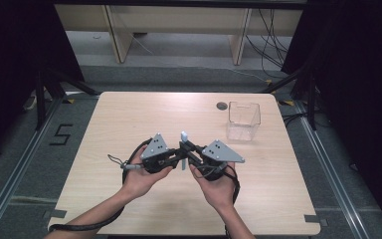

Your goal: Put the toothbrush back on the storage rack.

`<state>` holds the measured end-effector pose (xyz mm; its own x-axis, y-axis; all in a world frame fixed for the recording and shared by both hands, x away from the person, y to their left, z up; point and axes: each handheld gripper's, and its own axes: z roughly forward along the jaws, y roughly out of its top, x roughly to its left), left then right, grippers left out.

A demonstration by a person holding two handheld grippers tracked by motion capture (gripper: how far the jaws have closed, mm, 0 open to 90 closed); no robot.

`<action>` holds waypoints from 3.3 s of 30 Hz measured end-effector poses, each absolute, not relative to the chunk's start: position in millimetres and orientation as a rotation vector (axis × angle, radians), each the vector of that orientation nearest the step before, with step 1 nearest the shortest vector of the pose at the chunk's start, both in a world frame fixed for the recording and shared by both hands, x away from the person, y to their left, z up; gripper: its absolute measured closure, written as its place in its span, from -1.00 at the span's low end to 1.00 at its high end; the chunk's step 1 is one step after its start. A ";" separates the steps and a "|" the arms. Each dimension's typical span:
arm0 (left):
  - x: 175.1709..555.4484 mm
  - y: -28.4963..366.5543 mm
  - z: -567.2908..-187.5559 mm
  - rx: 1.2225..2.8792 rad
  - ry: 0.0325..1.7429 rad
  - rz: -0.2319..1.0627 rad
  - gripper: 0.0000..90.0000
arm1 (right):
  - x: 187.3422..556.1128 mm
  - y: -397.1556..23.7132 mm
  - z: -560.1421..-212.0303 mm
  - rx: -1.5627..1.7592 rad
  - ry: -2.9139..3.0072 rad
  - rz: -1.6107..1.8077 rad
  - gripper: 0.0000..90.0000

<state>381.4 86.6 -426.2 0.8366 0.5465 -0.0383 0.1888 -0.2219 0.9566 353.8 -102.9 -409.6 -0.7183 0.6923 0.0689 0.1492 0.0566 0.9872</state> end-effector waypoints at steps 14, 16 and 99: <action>379.5 88.3 -430.4 1.809 0.504 0.405 0.20 | 357.8 -113.1 -406.7 0.831 1.858 1.699 0.88; 378.3 90.9 -432.5 1.821 0.497 0.430 0.06 | 357.7 -116.5 -405.7 0.838 1.850 1.671 0.88; 353.9 215.6 -522.9 1.654 0.795 0.630 -0.36 | 369.3 -167.8 -397.8 0.933 1.751 1.509 0.87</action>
<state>353.9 215.6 -522.9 0.6278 0.7783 -0.0051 0.1725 -0.1327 0.9760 369.3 -167.8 -397.8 -0.5451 0.8382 -0.0172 0.1066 0.0896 0.9903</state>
